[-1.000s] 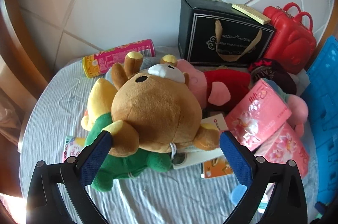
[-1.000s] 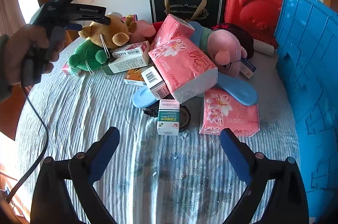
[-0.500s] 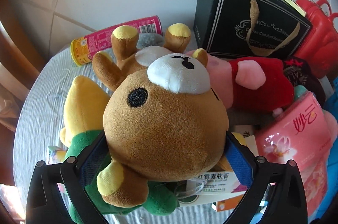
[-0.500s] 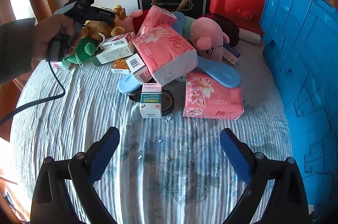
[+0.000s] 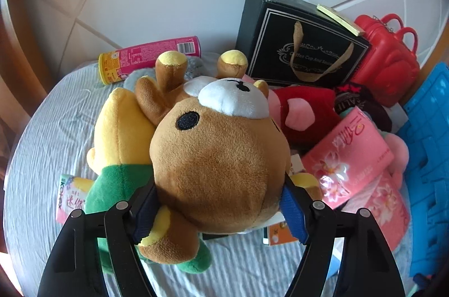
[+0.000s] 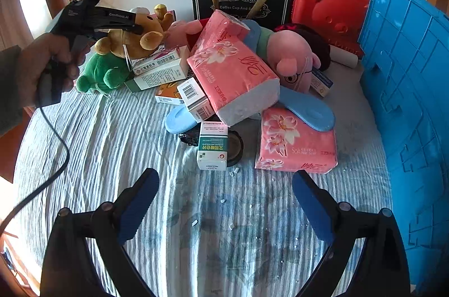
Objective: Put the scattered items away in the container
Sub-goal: 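Grasp the white-and-green medicine box with the right gripper while the left gripper holds the bear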
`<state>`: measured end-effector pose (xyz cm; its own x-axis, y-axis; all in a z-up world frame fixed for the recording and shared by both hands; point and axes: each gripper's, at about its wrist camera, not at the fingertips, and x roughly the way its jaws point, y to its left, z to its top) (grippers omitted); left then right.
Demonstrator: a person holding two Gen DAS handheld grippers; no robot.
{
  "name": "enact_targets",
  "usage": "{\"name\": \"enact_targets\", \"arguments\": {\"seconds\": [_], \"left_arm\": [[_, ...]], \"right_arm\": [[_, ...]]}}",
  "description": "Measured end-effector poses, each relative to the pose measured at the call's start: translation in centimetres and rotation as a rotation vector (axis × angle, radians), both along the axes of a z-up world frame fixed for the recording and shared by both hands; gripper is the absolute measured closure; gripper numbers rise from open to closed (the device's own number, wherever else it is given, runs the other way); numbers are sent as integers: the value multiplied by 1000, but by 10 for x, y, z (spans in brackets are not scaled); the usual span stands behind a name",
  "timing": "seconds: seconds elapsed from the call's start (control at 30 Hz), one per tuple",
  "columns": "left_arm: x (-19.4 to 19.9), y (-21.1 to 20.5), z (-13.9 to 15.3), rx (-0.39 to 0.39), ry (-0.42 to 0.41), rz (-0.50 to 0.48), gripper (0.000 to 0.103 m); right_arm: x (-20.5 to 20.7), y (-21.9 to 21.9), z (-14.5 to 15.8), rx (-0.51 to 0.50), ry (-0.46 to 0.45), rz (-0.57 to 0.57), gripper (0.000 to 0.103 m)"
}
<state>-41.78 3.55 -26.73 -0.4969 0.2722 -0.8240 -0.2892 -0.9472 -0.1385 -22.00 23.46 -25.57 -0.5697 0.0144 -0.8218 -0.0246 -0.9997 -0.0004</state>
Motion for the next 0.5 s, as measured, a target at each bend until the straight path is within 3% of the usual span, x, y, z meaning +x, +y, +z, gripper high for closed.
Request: {"name": "enact_targets", "arguments": {"seconds": [0.27,0.37,0.43,0.5], "left_arm": [[58,-26,27,60,37,-4,28],[73,-34,34,63,49,-7,28],[81,-37,38,67,51,-10,28],[87,-41,40,71,51,-12,28]], "right_arm": [[-37,-5,-35,57,-21,6,8],[-51,-5,-51,60,-58,14,24],[-57,-7,-59,70,-72,19,28],[-61,-8,-65,76,-89,27,44]]}}
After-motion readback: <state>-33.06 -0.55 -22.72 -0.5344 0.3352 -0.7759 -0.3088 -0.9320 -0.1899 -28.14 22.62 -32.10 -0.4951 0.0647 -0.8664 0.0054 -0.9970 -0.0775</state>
